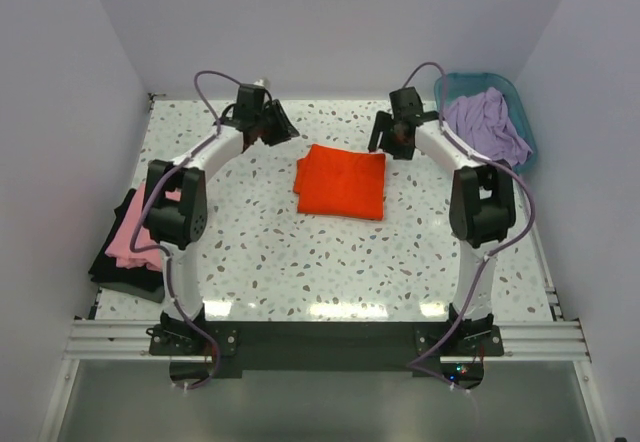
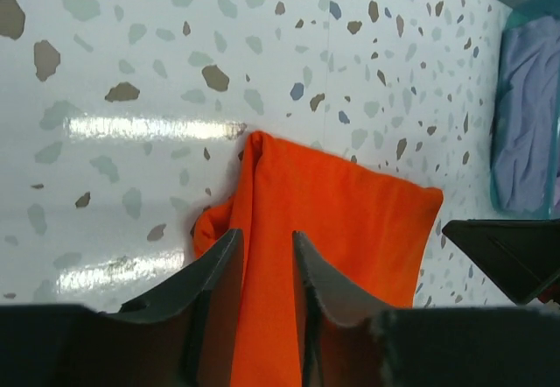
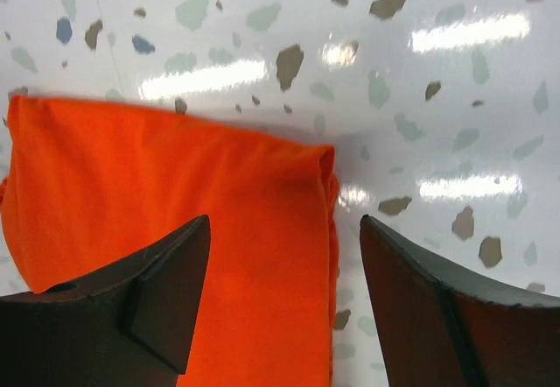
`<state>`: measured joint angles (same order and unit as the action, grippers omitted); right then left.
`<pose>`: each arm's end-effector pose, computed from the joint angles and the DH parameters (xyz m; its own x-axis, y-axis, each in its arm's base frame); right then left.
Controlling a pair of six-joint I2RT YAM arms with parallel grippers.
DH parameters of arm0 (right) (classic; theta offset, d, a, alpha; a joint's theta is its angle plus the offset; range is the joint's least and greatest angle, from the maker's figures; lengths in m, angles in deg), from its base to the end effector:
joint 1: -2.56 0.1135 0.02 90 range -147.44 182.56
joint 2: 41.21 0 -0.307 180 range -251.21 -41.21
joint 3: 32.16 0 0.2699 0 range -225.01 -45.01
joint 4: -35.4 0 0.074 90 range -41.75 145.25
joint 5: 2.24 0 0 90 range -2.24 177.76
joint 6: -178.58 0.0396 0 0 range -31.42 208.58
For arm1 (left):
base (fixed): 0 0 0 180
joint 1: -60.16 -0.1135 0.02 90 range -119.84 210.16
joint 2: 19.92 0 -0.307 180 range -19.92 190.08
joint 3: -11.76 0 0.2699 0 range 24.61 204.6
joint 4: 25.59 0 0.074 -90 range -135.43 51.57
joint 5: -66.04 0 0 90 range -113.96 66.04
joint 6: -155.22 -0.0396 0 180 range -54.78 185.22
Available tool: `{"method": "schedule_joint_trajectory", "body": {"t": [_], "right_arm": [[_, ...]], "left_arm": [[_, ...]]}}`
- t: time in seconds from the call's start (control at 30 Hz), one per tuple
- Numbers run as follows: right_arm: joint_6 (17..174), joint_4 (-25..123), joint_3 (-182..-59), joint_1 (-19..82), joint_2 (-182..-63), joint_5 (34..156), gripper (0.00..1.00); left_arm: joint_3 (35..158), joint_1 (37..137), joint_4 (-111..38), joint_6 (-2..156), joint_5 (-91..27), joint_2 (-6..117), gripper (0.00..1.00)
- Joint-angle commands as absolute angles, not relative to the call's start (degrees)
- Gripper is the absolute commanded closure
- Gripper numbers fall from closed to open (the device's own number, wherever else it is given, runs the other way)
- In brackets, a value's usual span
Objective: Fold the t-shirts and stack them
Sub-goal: Fold the tshirt
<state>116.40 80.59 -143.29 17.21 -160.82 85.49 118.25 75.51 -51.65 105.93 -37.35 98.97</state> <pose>0.4899 0.1264 0.2491 -0.7967 0.2737 -0.5389 0.1603 0.9553 0.2483 0.4991 -0.1465 0.2544 -0.7367 -0.4558 -0.4996 -0.0634 0.7821 -0.6199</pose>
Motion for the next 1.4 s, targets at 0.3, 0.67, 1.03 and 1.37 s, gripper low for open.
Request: {"method": "schedule_joint_trajectory", "body": {"t": [0.3,0.67,1.03,1.37], "right_arm": [[114.77,76.54,-135.0,22.86,-159.49,81.52,0.28],[114.95,78.49,-133.25,21.98,-159.77,78.0,0.26],[113.9,76.82,-131.49,21.72,-155.9,82.48,0.13],[111.26,77.95,-133.42,21.72,-159.5,85.82,0.13]], "left_arm": [[111.36,86.34,-54.25,105.04,-21.16,98.03,0.94],[101.87,86.96,-54.96,110.66,-16.31,99.27,1.0],[99.49,86.96,-52.06,109.17,-20.0,94.97,0.94],[96.77,82.14,-52.84,106.01,-21.4,83.54,0.37]]}}
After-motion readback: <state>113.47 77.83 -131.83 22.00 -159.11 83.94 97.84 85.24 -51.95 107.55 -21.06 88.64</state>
